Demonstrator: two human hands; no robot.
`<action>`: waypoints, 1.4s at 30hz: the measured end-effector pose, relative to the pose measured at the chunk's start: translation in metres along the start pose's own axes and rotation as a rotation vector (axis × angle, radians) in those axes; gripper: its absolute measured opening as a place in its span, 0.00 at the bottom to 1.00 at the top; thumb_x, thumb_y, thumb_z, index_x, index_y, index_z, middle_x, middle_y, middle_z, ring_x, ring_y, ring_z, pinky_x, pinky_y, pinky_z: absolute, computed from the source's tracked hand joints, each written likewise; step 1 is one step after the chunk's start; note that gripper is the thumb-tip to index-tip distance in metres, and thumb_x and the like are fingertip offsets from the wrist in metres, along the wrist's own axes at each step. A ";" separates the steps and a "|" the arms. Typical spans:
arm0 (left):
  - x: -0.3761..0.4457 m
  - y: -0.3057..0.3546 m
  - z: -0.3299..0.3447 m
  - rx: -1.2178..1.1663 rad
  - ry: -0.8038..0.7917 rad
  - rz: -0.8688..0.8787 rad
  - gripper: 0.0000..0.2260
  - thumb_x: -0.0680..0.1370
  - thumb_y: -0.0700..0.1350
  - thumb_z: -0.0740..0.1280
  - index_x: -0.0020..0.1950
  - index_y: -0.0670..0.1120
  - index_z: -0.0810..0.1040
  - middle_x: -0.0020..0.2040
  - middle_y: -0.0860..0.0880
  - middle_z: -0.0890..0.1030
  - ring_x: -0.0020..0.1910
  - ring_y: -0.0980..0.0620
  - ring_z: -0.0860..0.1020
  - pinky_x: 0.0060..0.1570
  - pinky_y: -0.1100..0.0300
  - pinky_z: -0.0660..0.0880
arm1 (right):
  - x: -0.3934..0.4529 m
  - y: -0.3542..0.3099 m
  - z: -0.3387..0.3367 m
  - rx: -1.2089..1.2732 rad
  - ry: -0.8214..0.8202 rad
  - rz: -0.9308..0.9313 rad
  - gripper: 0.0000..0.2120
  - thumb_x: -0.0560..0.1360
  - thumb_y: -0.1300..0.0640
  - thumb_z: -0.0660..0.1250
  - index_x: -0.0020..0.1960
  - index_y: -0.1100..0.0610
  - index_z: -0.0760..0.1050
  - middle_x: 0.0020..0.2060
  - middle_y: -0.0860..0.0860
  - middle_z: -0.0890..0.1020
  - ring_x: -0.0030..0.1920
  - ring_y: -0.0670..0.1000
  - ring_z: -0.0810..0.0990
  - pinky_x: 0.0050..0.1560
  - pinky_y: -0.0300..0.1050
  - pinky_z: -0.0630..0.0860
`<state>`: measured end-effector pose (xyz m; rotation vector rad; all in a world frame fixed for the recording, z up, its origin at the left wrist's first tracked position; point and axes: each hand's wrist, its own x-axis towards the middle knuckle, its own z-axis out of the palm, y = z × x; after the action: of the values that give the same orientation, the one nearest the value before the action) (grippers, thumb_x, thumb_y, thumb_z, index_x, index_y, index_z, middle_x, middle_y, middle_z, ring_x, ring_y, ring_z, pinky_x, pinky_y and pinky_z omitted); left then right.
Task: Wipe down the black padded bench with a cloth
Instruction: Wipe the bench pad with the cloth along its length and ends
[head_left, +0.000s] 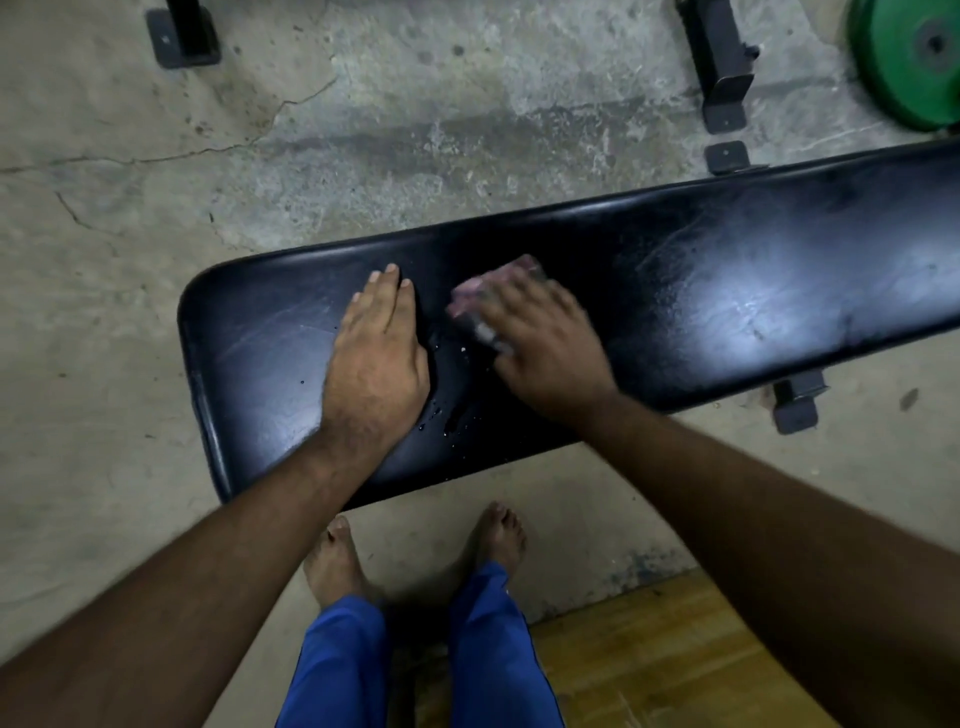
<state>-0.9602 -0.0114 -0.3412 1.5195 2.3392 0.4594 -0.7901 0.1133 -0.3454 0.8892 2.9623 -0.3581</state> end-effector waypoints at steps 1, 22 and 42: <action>-0.003 0.000 0.002 0.001 -0.002 0.010 0.24 0.77 0.39 0.57 0.73 0.35 0.64 0.76 0.37 0.62 0.76 0.41 0.59 0.75 0.48 0.55 | 0.004 0.008 -0.001 -0.013 0.045 0.151 0.33 0.72 0.49 0.57 0.77 0.51 0.66 0.76 0.53 0.70 0.77 0.56 0.65 0.75 0.60 0.62; -0.045 -0.044 0.000 0.189 -0.017 0.006 0.28 0.81 0.53 0.52 0.77 0.39 0.58 0.78 0.38 0.57 0.77 0.41 0.54 0.75 0.45 0.49 | -0.045 -0.106 0.036 0.029 0.141 0.444 0.31 0.78 0.43 0.57 0.80 0.49 0.59 0.80 0.52 0.60 0.81 0.56 0.53 0.79 0.60 0.49; -0.062 -0.080 -0.010 0.181 0.082 -0.071 0.28 0.82 0.53 0.54 0.76 0.37 0.59 0.77 0.37 0.58 0.77 0.40 0.55 0.75 0.47 0.48 | 0.050 -0.095 0.030 -0.044 0.039 -0.074 0.29 0.78 0.45 0.55 0.79 0.48 0.62 0.79 0.50 0.65 0.80 0.55 0.59 0.78 0.59 0.56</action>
<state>-1.0061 -0.1000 -0.3617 1.5151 2.5493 0.3048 -0.8847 0.0568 -0.3590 0.7924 3.0322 -0.2796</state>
